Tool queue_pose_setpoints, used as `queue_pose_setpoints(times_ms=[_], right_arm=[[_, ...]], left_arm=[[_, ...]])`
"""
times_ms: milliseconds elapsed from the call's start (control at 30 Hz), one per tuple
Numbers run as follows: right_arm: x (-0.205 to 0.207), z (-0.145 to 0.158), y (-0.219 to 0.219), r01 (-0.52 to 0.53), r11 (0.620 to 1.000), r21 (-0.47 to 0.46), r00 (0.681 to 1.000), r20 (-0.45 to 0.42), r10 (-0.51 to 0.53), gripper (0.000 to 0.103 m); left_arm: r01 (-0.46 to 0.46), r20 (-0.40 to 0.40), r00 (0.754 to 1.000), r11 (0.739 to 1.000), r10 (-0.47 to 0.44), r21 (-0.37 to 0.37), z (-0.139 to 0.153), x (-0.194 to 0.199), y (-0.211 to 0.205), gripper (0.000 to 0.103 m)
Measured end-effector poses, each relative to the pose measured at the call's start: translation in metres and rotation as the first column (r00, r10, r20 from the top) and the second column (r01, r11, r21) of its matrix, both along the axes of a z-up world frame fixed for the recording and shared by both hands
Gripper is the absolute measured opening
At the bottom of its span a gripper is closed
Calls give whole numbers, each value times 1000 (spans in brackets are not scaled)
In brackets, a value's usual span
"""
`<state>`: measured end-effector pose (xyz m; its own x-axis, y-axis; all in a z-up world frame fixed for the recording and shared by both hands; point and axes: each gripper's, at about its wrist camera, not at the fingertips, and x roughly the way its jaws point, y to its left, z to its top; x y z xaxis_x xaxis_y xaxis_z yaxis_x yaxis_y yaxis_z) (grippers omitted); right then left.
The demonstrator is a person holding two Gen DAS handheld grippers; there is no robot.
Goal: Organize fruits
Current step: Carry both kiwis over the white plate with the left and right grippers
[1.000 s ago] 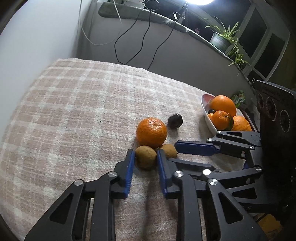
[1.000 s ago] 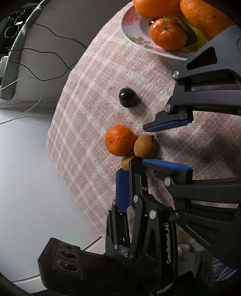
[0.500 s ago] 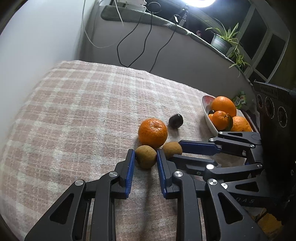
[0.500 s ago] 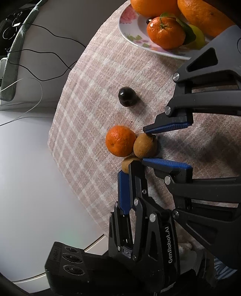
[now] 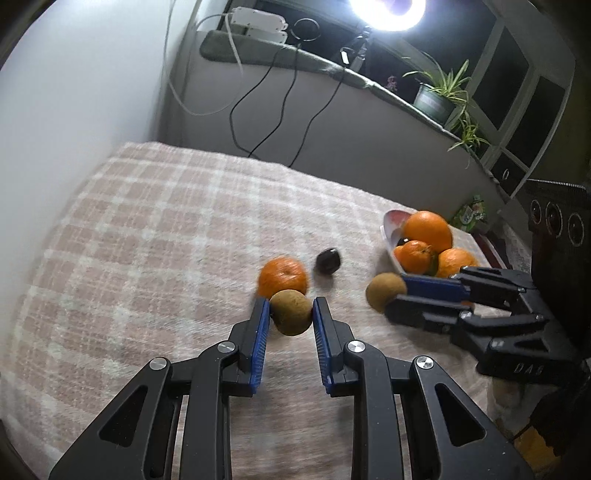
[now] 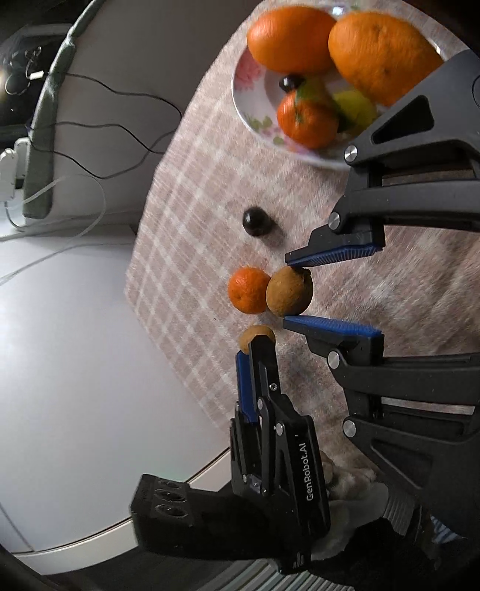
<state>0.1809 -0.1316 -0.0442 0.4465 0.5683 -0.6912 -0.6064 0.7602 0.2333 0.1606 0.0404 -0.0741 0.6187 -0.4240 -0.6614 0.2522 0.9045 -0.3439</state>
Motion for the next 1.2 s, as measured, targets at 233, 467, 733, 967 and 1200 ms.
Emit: queue_pose_setpoints(times_ms=[233, 467, 733, 967, 1200], right_arm=[[2, 21, -45, 72, 997, 16, 997, 39, -73, 28], [20, 31, -85, 145, 989, 15, 988, 48, -146, 28], [43, 31, -106, 176, 984, 13, 984, 33, -177, 28], [56, 25, -111, 166, 986, -15, 986, 21, -166, 28], [60, 20, -111, 151, 988, -42, 989, 18, -150, 28]], left_arm=[[32, 22, 999, 999, -32, -12, 8, 3, -26, 22], [63, 37, 997, 998, -62, -31, 15, 11, -51, 22], [118, 51, 992, 992, -115, -50, 22, 10, -85, 22], [195, 44, 980, 980, -194, -26, 17, 4, -128, 22], [227, 35, 973, 974, -227, -4, 11, -1, -153, 22]])
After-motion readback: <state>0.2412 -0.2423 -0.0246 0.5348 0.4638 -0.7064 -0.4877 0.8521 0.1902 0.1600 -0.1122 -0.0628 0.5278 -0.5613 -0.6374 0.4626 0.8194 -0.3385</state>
